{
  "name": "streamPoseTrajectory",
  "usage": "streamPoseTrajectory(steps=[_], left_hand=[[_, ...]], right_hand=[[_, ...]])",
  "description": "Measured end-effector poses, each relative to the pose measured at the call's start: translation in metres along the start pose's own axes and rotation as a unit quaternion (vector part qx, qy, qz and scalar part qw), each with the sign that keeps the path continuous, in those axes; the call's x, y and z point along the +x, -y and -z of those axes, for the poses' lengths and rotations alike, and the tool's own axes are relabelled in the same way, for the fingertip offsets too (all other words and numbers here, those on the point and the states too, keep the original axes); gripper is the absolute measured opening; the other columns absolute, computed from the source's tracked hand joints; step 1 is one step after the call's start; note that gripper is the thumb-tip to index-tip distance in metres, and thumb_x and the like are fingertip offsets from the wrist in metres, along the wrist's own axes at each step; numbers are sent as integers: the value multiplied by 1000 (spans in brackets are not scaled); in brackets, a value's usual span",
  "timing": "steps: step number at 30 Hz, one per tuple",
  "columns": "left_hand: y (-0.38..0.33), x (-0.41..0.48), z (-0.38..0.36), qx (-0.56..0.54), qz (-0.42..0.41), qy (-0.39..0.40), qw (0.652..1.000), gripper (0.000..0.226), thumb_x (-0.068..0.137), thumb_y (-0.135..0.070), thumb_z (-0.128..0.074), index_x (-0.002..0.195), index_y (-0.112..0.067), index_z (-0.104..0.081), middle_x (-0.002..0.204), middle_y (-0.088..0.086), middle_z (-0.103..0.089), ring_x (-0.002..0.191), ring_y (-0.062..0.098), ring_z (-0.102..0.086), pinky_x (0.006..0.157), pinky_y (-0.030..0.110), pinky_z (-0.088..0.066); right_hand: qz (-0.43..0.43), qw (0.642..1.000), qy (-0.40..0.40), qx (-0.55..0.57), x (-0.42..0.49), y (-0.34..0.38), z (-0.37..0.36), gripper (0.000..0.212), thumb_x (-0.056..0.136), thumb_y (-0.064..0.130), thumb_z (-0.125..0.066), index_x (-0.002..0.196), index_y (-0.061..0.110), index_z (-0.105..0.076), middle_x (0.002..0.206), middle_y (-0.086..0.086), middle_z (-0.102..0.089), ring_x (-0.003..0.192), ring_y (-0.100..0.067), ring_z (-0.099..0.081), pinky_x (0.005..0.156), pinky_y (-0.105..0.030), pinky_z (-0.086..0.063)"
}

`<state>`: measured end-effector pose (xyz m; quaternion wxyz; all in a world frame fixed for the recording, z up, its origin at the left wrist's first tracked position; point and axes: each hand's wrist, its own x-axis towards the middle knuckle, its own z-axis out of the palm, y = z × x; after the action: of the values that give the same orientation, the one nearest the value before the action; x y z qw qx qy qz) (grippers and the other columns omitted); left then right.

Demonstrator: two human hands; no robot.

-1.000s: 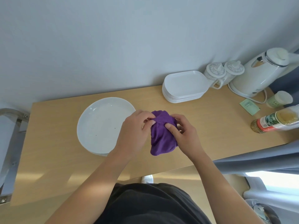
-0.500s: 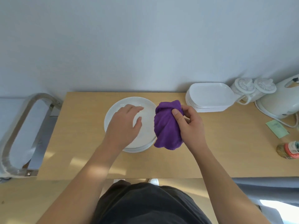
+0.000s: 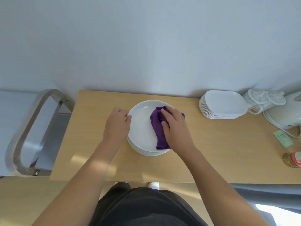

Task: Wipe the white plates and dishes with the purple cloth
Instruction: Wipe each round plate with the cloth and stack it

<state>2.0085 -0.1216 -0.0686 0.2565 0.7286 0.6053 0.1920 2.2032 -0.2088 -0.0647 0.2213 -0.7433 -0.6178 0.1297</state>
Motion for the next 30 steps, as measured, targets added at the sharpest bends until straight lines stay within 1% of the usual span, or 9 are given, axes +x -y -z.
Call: streamPoseTrajectory(steps=[4,7,11,17,20,22,25,28,30], left_hand=[[9,12,3,-42,6,16,999,21,93,-8,-57,103,-13,-75,98,8,-63,86,28,-60,80,38,-50],[12,16,7,-70,12,34,997,18,90,-4,-58,92,-8,-76,89,8,-69,85,30,-61,78,42,-53],[16,20,10,-115,24,51,992,20,92,-5,-60,104,-10,-76,99,3,-73,92,22,-66,79,28,-48],[21,24,7,-131,28,49,990,20,92,-6,-60,103,-10,-76,98,2,-72,89,17,-63,77,22,-41],[22,23,5,-130,15,45,990,17,91,-4,-59,94,-9,-74,93,1,-70,87,21,-63,76,32,-49],[24,24,5,-136,12,54,989,17,92,-5,-58,94,-11,-73,94,0,-69,85,20,-63,77,34,-52],[25,25,6,-141,12,60,988,16,93,-7,-58,96,-13,-73,98,1,-67,86,19,-62,78,33,-51],[23,24,8,-145,6,60,988,15,92,-6,-59,94,-11,-73,94,-2,-67,85,20,-62,77,33,-50],[22,24,10,-158,11,60,986,17,92,-5,-59,97,-12,-74,89,-6,-66,85,18,-63,74,25,-44]], right_hand=[[-2,991,53,-125,-4,3,-24,52,99,30,-30,138,11,-58,150,-11,-48,143,-40,-36,113,-56,-36],[-33,991,58,-116,14,15,-32,49,102,30,-30,141,15,-55,154,-8,-44,146,-38,-31,114,-56,-32],[-25,995,77,-59,40,42,-54,49,104,28,-44,152,22,-39,164,-3,-25,153,-32,-13,123,-49,-15],[61,992,112,9,0,56,-44,44,81,12,-65,125,18,-69,132,2,-61,126,-22,-49,111,-38,-38],[12,990,139,4,-26,42,-20,40,79,9,-66,116,22,-74,126,9,-65,124,-14,-50,111,-32,-38],[-53,996,74,-20,-26,27,-13,41,80,7,-66,118,19,-73,128,5,-65,124,-21,-52,108,-38,-41],[-98,990,10,-103,-1,19,-23,43,89,14,-64,132,16,-64,147,-10,-52,136,-36,-45,109,-48,-40],[-112,987,40,-105,32,42,-50,52,99,26,-49,150,20,-42,164,-9,-24,151,-36,-16,121,-50,-18],[-66,993,55,-81,40,59,-65,54,98,23,-47,152,18,-40,165,-9,-21,152,-37,-14,121,-52,-18]])
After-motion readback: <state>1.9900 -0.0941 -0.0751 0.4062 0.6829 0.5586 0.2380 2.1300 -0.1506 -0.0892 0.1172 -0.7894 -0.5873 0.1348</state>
